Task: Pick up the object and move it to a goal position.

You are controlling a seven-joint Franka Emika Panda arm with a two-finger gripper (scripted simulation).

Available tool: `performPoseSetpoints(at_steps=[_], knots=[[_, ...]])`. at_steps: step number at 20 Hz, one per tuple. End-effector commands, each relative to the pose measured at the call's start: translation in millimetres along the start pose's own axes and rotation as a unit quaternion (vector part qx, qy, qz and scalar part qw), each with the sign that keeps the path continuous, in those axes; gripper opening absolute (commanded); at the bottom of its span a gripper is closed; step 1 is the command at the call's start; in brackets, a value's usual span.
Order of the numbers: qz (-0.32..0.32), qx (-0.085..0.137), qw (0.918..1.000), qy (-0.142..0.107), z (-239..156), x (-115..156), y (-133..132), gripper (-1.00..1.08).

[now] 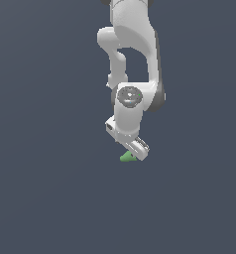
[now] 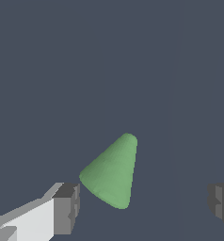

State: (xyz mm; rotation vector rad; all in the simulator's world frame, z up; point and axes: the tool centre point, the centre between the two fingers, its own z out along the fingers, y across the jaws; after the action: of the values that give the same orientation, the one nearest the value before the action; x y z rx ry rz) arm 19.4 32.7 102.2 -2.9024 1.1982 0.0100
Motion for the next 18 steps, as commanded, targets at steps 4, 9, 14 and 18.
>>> performPoseSetpoints(at_steps=[4, 9, 14, 18], knots=[[0.065, 0.0, 0.9979, 0.001, 11, -2, -6, 1.0], [0.106, 0.001, 0.9943, 0.002, 18, -3, -10, 1.0], [0.131, 0.001, 0.9914, 0.003, 23, -4, -12, 1.0], [0.139, 0.001, 0.9903, 0.003, 24, -4, -13, 1.0]])
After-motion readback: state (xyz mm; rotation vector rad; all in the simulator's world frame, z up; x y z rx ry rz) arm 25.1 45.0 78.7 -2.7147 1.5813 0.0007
